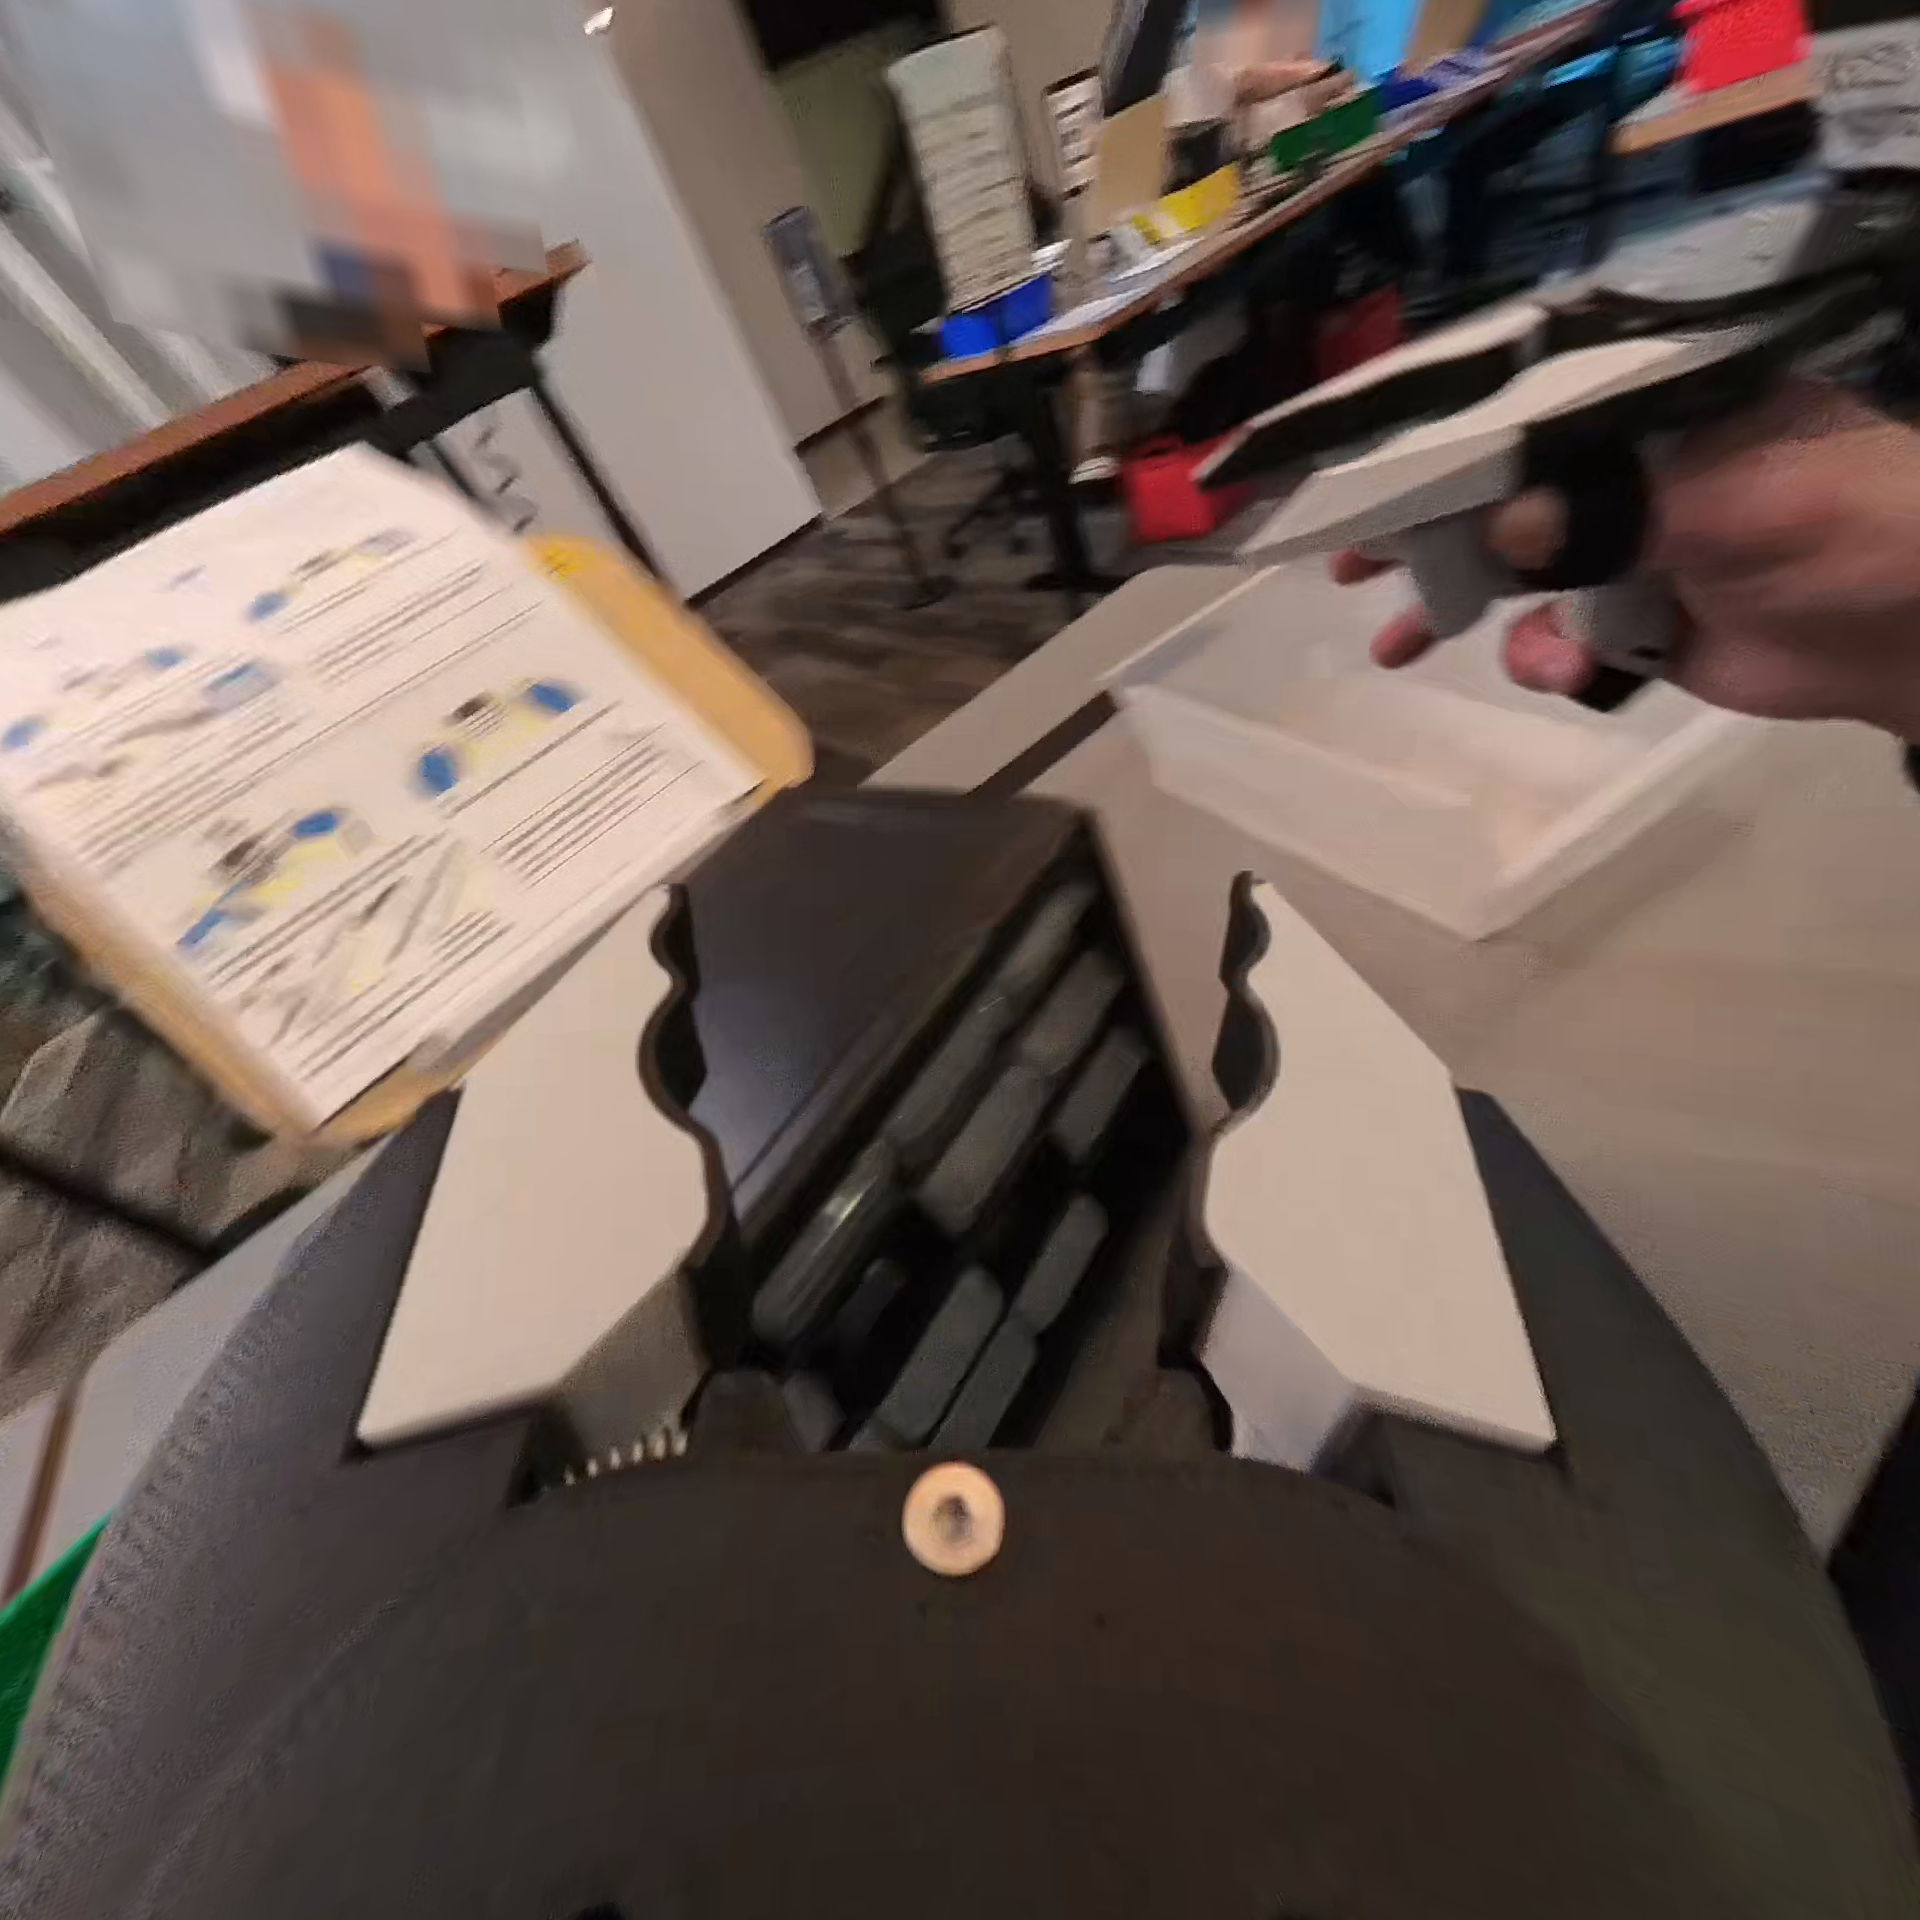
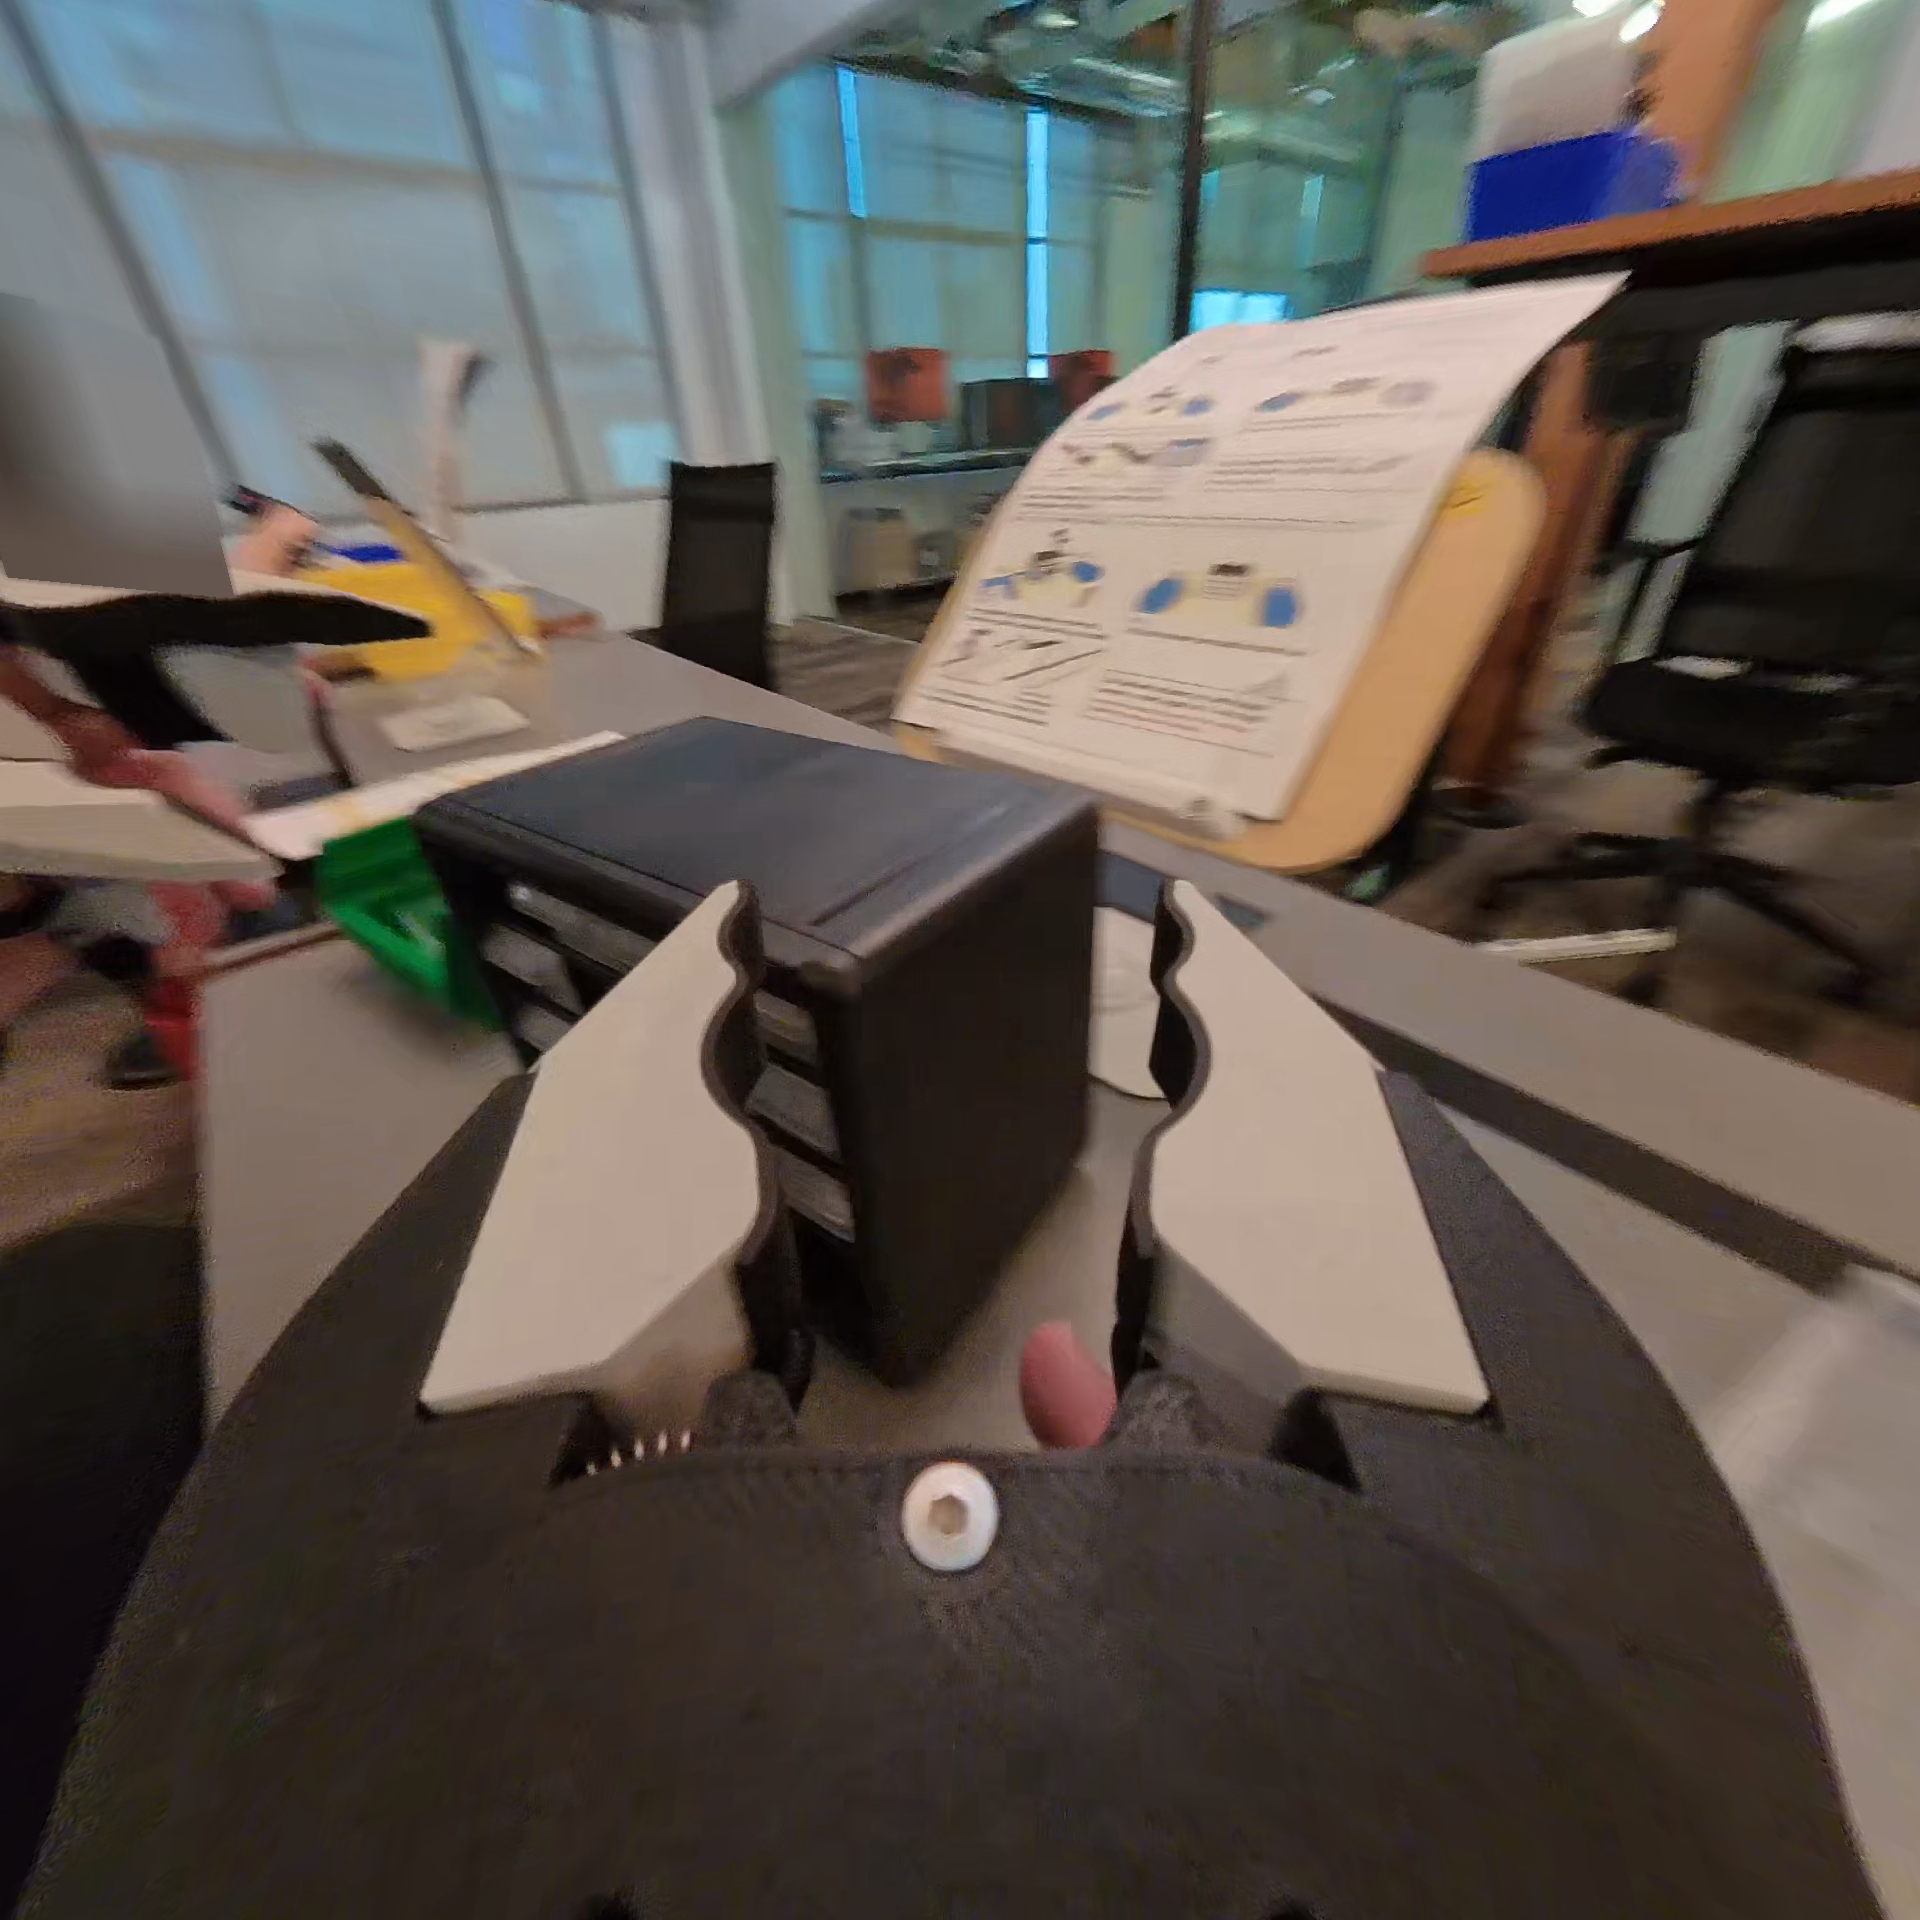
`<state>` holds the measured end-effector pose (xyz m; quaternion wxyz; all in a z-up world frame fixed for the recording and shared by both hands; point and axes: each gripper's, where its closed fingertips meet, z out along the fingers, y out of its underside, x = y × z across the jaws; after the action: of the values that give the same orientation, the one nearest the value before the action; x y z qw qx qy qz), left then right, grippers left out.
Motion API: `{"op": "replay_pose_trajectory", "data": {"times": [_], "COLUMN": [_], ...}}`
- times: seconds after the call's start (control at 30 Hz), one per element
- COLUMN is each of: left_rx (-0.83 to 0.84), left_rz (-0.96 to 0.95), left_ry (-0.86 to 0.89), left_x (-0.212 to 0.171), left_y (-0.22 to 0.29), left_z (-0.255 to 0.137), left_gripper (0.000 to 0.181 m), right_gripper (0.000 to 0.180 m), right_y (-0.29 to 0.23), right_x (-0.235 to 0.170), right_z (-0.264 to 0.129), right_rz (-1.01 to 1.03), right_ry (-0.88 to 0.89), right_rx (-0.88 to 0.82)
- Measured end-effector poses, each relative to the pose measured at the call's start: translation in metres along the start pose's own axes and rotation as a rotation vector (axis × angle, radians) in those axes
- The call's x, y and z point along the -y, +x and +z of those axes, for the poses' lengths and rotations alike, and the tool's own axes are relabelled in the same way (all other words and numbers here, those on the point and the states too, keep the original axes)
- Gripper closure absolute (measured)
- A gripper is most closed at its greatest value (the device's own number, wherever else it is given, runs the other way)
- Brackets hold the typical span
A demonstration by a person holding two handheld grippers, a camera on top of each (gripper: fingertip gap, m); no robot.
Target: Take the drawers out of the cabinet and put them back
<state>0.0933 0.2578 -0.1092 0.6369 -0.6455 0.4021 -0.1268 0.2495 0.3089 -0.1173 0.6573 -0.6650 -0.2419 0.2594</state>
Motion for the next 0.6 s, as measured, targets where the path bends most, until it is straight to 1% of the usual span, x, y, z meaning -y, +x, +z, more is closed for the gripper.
{"op": "replay_pose_trajectory", "data": {"times": [0.03,0.07,0.1,0.13,0.17,0.2,0.23,0.27,0.3,0.33,0.37,0.43,0.53,0.6], "left_rx": [0.041,0.080,0.112,0.145,0.186,0.192,0.151,0.099,0.060,0.019,-0.001,-0.014,-0.059,-0.074], "left_rz": [-0.034,-0.080,-0.116,-0.121,-0.119,-0.151,-0.220,-0.303,-0.376,-0.429,-0.449,-0.436,-0.508,-0.537], "left_ry": [-0.026,-0.071,-0.118,-0.154,-0.198,-0.244,-0.261,-0.253,-0.245,-0.235,-0.216,-0.210,-0.159,-0.134], "left_x": [-0.011,-0.027,-0.044,-0.059,-0.076,-0.093,-0.106,-0.113,-0.119,-0.123,-0.125,-0.128,-0.123,-0.122], "left_y": [-0.023,-0.044,-0.062,-0.076,-0.089,-0.095,-0.093,-0.088,-0.085,-0.082,-0.082,-0.085,-0.089,-0.094], "left_z": [-0.009,-0.015,-0.020,-0.024,-0.028,-0.030,-0.030,-0.028,-0.026,-0.022,-0.019,-0.016,-0.016,-0.016], "left_gripper": [0.077,0.066,0.060,0.059,0.054,0.047,0.047,0.049,0.050,0.049,0.043,0.044,0.042,0.043], "right_gripper": [0.101,0.093,0.090,0.087,0.083,0.079,0.078,0.080,0.080,0.074,0.072,0.072,0.074,0.072], "right_y": [-0.009,-0.013,-0.016,-0.020,-0.026,-0.031,-0.036,-0.042,-0.049,-0.053,-0.054,-0.055,-0.055,-0.059], "right_x": [-0.006,-0.016,-0.025,-0.034,-0.041,-0.047,-0.051,-0.052,-0.052,-0.051,-0.051,-0.052,-0.050,-0.052], "right_z": [0.016,0.031,0.045,0.058,0.068,0.077,0.084,0.089,0.092,0.095,0.098,0.099,0.098,0.098], "right_rz": [0.044,0.073,0.102,0.140,0.179,0.213,0.240,0.259,0.277,0.287,0.279,0.256,0.296,0.272], "right_ry": [-0.001,-0.020,-0.036,-0.047,-0.056,-0.062,-0.062,-0.051,-0.032,-0.015,-0.006,-0.007,0.007,0.006], "right_rx": [0.044,0.061,0.074,0.097,0.125,0.145,0.163,0.190,0.215,0.217,0.199,0.172,0.166,0.156]}}
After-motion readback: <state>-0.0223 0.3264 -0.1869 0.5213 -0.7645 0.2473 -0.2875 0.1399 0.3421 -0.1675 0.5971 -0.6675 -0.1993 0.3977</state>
